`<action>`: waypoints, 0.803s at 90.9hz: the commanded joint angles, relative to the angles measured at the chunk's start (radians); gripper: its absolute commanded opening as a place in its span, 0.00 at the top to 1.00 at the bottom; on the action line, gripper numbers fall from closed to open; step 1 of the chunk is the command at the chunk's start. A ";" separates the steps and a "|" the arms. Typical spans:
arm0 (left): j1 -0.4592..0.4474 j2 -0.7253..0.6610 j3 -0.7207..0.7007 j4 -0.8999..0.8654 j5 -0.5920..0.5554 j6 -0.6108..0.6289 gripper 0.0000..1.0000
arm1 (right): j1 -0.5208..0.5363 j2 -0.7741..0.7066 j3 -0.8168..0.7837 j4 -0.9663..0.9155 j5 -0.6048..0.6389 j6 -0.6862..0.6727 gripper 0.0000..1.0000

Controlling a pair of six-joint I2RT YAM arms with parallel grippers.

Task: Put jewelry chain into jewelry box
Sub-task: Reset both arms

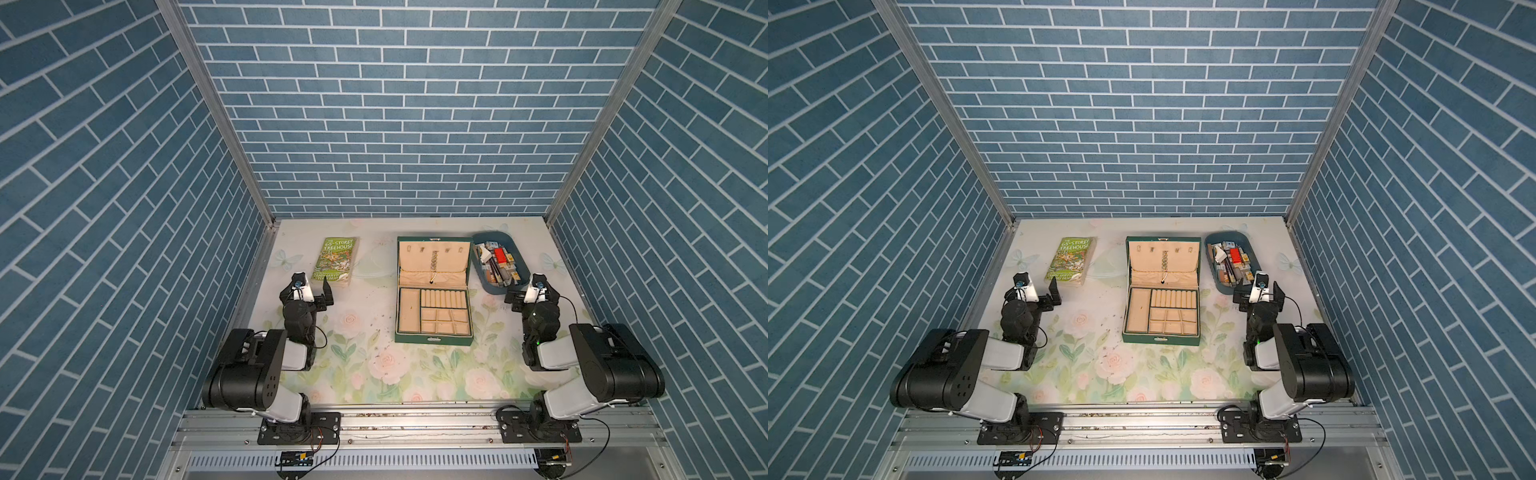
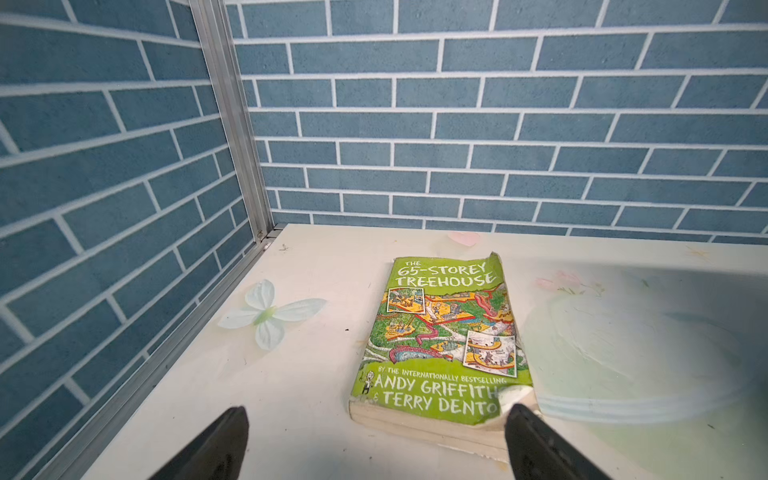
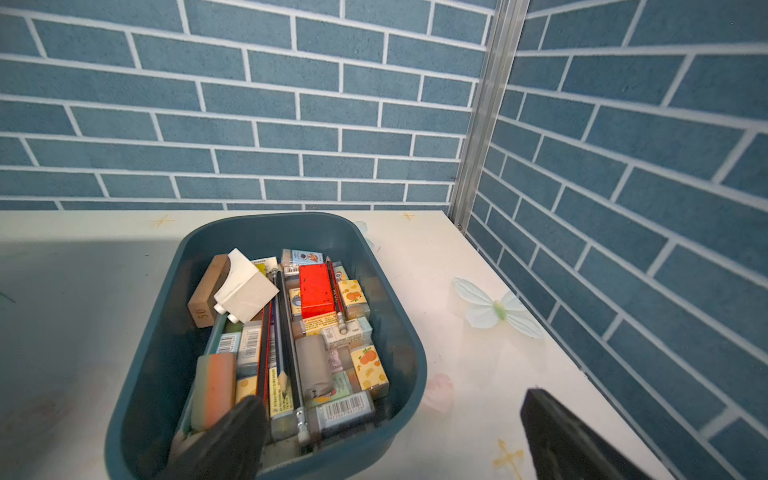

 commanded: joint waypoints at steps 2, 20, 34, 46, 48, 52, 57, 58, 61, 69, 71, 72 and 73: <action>0.003 0.007 0.011 0.003 0.012 0.012 0.00 | -0.003 -0.009 0.001 -0.009 -0.006 0.028 0.00; 0.003 0.007 0.011 0.003 0.012 0.011 0.00 | -0.001 -0.009 0.002 -0.009 -0.006 0.028 0.00; 0.003 0.007 0.012 0.001 0.013 0.011 0.01 | -0.001 -0.010 0.001 -0.009 -0.006 0.028 0.00; -0.008 0.006 0.007 0.009 0.014 0.026 0.00 | -0.001 -0.008 0.001 -0.008 -0.005 0.028 0.00; -0.009 0.006 0.004 0.015 0.016 0.029 0.00 | -0.002 -0.009 0.001 -0.008 -0.006 0.028 0.00; -0.011 0.005 0.001 0.020 0.024 0.033 0.00 | -0.001 -0.008 0.001 -0.010 -0.006 0.028 0.00; -0.011 0.007 0.003 0.018 0.020 0.029 0.01 | -0.001 -0.008 0.001 -0.008 -0.006 0.028 0.00; -0.009 0.007 0.003 0.016 0.008 0.024 0.01 | -0.002 -0.008 0.002 -0.008 -0.006 0.028 0.00; -0.006 0.004 -0.003 0.023 -0.046 -0.002 0.00 | -0.002 -0.010 0.002 -0.009 -0.006 0.028 0.00; -0.016 0.007 0.005 0.029 -0.093 -0.008 0.00 | -0.002 -0.010 0.001 -0.009 -0.005 0.028 0.00; -0.020 0.006 0.014 -0.002 -0.046 0.016 0.01 | -0.002 -0.010 0.001 -0.009 -0.006 0.028 0.00; -0.021 0.004 0.011 -0.005 -0.028 0.024 0.00 | -0.002 -0.010 0.001 -0.009 -0.006 0.028 0.00; -0.021 0.003 0.007 -0.005 -0.020 0.025 0.00 | -0.002 -0.010 0.001 -0.009 -0.005 0.027 0.00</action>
